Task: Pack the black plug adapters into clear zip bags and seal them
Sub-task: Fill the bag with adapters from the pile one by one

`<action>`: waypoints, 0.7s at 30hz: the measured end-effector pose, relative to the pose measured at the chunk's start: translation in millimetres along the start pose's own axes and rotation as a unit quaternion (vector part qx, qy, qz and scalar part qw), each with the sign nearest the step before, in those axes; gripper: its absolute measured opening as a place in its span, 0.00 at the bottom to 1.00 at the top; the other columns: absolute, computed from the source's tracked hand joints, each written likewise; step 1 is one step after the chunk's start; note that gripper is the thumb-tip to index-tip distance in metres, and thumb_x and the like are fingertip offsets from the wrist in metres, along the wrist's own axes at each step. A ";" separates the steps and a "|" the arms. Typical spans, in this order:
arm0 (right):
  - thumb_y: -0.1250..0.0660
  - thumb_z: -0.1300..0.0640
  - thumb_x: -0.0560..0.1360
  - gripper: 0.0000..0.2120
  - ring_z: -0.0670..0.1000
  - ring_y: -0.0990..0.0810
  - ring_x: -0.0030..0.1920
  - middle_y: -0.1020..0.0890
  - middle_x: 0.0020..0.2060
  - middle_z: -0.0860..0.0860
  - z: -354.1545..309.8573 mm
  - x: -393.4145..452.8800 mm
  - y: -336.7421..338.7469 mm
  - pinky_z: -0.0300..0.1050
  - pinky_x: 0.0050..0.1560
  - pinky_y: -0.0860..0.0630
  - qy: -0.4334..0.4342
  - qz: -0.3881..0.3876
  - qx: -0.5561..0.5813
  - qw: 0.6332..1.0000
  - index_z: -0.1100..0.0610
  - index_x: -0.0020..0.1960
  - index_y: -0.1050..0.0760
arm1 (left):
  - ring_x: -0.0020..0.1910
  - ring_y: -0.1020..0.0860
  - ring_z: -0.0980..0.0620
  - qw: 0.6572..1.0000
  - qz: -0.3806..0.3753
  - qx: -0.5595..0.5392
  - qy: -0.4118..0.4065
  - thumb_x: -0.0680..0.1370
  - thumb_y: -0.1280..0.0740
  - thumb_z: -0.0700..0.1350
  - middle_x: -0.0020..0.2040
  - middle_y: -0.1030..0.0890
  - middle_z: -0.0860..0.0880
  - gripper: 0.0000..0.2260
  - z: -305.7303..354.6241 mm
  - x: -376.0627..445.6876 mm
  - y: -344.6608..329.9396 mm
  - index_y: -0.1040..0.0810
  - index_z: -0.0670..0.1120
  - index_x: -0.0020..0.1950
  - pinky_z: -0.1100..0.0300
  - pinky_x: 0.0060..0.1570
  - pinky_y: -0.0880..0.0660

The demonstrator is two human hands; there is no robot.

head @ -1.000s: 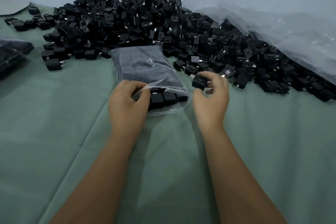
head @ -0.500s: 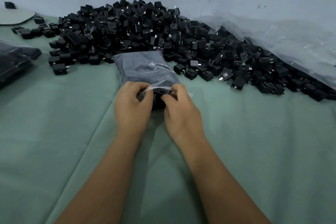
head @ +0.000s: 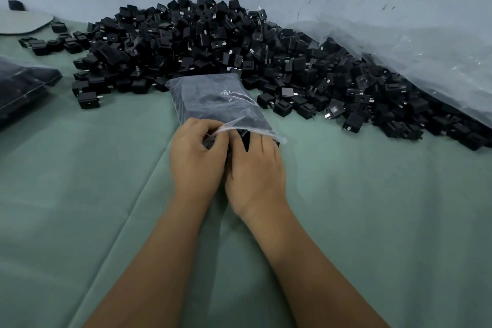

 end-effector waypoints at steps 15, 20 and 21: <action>0.51 0.46 0.80 0.21 0.56 0.42 0.72 0.35 0.69 0.54 1.1 5.9 -18.8 0.51 0.74 0.50 0.009 -0.071 0.007 0.997 0.45 0.73 0.41 | 0.43 0.23 0.58 1.000 -0.005 0.007 -0.007 0.72 0.35 0.45 0.40 0.22 0.57 0.05 5.6 -1.7 0.6 0.22 0.56 0.40 0.63 0.45 0.27; 0.55 0.43 0.80 0.22 0.55 0.51 0.77 0.43 0.76 0.58 9.0 9.3 -23.4 0.51 0.75 0.53 -0.014 -0.107 0.055 0.993 0.44 0.72 0.38 | 0.44 0.23 0.55 1.000 -0.006 0.004 -0.006 0.72 0.34 0.45 0.41 0.21 0.55 0.04 6.3 -1.4 0.6 0.21 0.54 0.41 0.57 0.47 0.25; 0.55 0.43 0.80 0.22 0.57 0.46 0.75 0.39 0.74 0.59 8.5 9.0 -21.3 0.51 0.74 0.51 -0.016 -0.101 0.046 0.994 0.43 0.71 0.37 | 0.44 0.23 0.55 1.000 -0.006 0.006 -0.007 0.72 0.34 0.45 0.41 0.21 0.55 0.05 6.3 -1.2 0.7 0.20 0.53 0.41 0.56 0.48 0.25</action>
Point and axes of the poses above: each hand's wrist, its own x-axis towards the middle knuckle, its own y-axis out of the back of the hand, z = x × y, the point moved 10 cm from there along x, towards the middle knuckle
